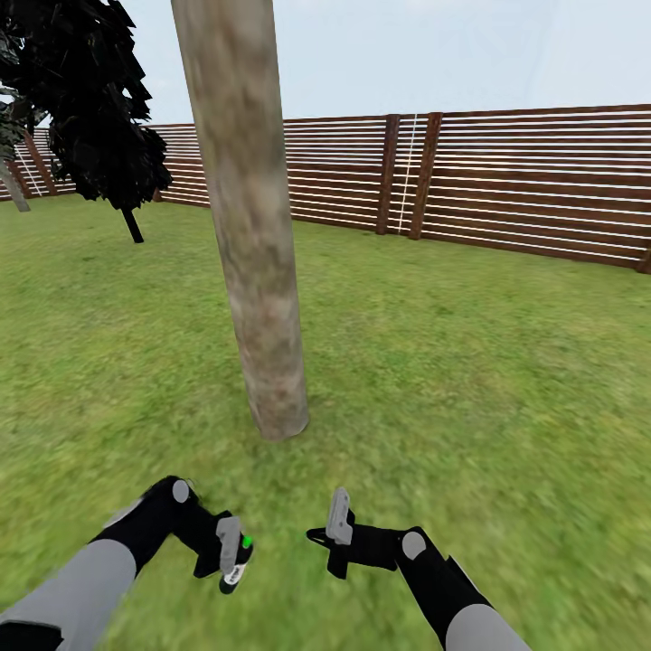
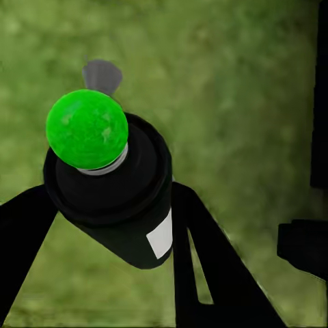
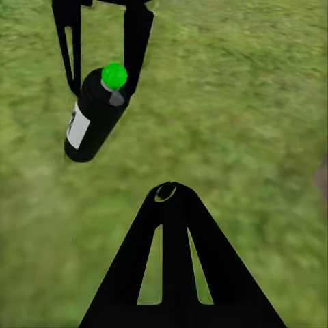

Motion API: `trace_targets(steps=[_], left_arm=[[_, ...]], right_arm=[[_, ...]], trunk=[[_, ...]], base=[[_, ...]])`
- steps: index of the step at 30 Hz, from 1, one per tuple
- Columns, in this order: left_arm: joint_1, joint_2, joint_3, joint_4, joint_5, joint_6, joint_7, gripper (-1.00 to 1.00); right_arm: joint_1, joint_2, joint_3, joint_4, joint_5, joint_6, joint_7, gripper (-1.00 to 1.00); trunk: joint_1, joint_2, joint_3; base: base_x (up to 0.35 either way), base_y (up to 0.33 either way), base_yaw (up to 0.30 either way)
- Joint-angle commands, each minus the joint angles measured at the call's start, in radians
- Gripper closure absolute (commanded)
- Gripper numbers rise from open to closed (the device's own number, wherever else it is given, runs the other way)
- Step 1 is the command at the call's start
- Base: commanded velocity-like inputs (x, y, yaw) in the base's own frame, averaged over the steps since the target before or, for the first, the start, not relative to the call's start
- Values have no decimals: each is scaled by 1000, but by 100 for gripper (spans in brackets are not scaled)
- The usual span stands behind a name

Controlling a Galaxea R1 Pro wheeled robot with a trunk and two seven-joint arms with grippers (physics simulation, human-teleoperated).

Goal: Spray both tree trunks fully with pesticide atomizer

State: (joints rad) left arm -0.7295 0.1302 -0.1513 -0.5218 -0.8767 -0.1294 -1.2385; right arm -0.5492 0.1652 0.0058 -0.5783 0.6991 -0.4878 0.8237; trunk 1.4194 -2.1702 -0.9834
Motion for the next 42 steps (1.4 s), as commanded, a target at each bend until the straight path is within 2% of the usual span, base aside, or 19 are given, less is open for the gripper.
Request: trace_targets(steps=[1,5,8,10,12,14,16,18,21,24,26,27,28,29,30,32,34,37,42], left_arm=[[2,22,1,-4,0,1,3,100],[5,153,8,2,-2,11,51,100],[12,168,14,6,8,20,156,100],[21,157,18,36,34,34,284,100],[23,131,47,155,137,41,461,100],[24,123,69,228,261,38,601,100],[24,120,77,293,446,34,712,100],[24,120,79,329,574,31,776,100],[24,119,79,345,668,32,875,100],[24,119,79,371,714,35,956,100],[24,119,79,396,752,36,1002,100],[24,119,79,404,773,38,1029,100],[25,116,78,416,791,40,1055,100],[25,83,77,444,804,44,1083,100],[24,50,79,452,809,78,1094,100],[24,10,75,444,804,203,1096,100],[23,-8,73,442,807,267,1096,100],[15,-14,73,440,811,346,1096,100],[6,-11,72,335,811,597,1091,100]], right_arm=[[0,-1,-1,0,1,0,0,100],[0,-16,-3,0,0,0,0,100],[0,-43,-9,2,-3,0,-5,100],[0,-82,-10,3,-5,0,-9,100],[1,-140,-17,12,-7,-1,-14,100],[3,-181,-78,50,-7,-1,-60,100],[3,-195,-238,130,-7,0,-218,100],[4,-199,-344,187,-7,0,-371,100],[7,-197,-398,241,-7,-2,-611,100],[11,-195,-406,335,-23,-3,-874,100],[15,-198,-408,417,-64,-4,-991,100],[19,-199,-409,439,-91,-5,-1017,-100],[33,-200,-409,451,-133,-11,-1031,-100],[57,-200,-408,459,-233,-43,-1040,-100],[74,-200,-408,463,-286,-60,-1041,-100],[99,-199,-408,463,-296,-64,-1043,-100],[111,-199,-407,464,-299,-94,-1043,-100],[140,-193,-406,465,-301,-201,-1043,-100],[148,-193,-406,466,-297,-235,-1039,-100]], trunk=[[0,0,0],[0,0,0],[0,0,0],[0,0,0],[0,0,0],[0,0,0],[0,0,0],[0,0,0],[0,0,0],[0,0,0],[0,0,0],[0,0,0],[0,0,0],[0,0,0],[0,0,0],[0,0,0],[0,0,0],[0,0,0],[0,0,0]], base=[[0,0,0],[0,0,0],[0,0,0],[0,0,0],[0,0,0],[0,0,0],[0,0,0],[0,0,0],[0,0,0],[0,0,0],[0,0,0],[0,0,0],[0,0,0],[0,0,0],[0,0,0],[0,0,0],[0,0,0],[0,0,0],[0,0,0]])
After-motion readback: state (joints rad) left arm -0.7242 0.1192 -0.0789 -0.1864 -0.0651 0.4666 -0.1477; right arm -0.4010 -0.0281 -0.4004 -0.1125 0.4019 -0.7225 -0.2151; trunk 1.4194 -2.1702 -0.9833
